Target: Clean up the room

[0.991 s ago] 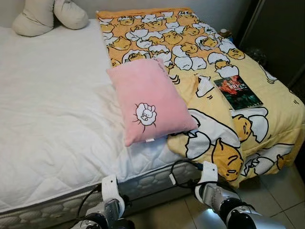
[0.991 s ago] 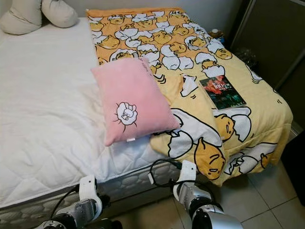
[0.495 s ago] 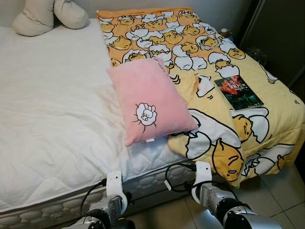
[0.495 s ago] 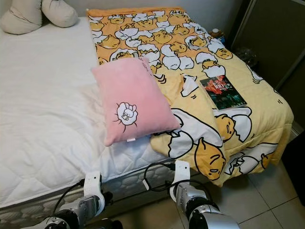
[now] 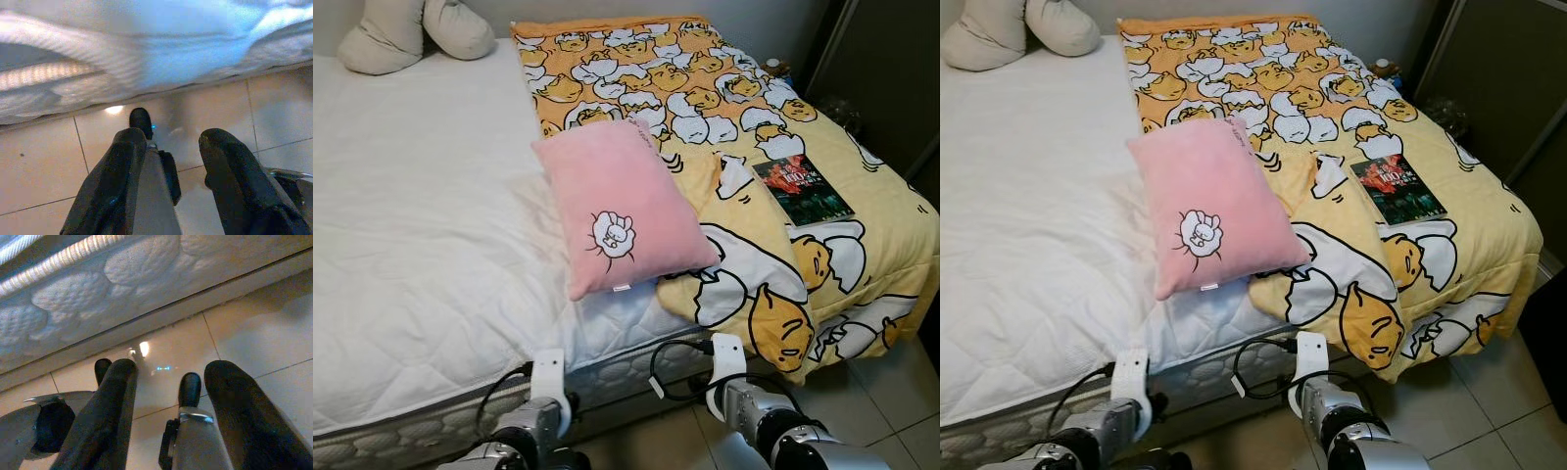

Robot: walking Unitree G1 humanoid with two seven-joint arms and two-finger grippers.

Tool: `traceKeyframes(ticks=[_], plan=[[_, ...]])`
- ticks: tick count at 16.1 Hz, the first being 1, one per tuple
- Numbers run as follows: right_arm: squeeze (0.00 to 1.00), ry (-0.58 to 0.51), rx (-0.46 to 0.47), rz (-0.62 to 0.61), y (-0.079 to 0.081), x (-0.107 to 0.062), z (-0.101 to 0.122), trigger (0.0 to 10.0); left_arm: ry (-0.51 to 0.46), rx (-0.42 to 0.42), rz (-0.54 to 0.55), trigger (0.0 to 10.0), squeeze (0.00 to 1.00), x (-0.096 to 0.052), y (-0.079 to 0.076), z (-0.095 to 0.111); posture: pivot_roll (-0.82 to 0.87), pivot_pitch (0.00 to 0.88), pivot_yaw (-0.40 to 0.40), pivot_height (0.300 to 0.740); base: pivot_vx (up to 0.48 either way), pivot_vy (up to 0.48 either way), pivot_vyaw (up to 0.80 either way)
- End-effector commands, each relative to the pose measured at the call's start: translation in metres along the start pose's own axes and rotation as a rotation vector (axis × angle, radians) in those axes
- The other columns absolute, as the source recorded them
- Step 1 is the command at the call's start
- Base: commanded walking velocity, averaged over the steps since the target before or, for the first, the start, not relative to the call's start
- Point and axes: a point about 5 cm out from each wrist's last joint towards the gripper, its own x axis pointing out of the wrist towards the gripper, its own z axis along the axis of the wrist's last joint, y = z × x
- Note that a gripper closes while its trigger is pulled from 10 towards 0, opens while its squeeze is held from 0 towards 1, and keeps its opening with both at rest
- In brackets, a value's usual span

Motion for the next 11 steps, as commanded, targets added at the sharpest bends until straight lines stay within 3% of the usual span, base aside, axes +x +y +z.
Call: traceKeyframes(ticks=[1,11], plan=[[1.00,-0.001,-0.010,-0.001,0.000,0.000,0.000,10.0,0.005,-0.001,0.006,10.0,1.00,0.000,-0.001,0.002,-0.08,0.000,0.000,0.740,0.000,0.000,0.00],[1.00,-0.017,-0.060,0.010,0.004,0.000,0.002,10.0,-0.034,0.063,-0.069,10.0,1.00,-0.001,-0.016,0.013,-0.07,0.000,0.008,0.740,0.000,0.000,0.00]])
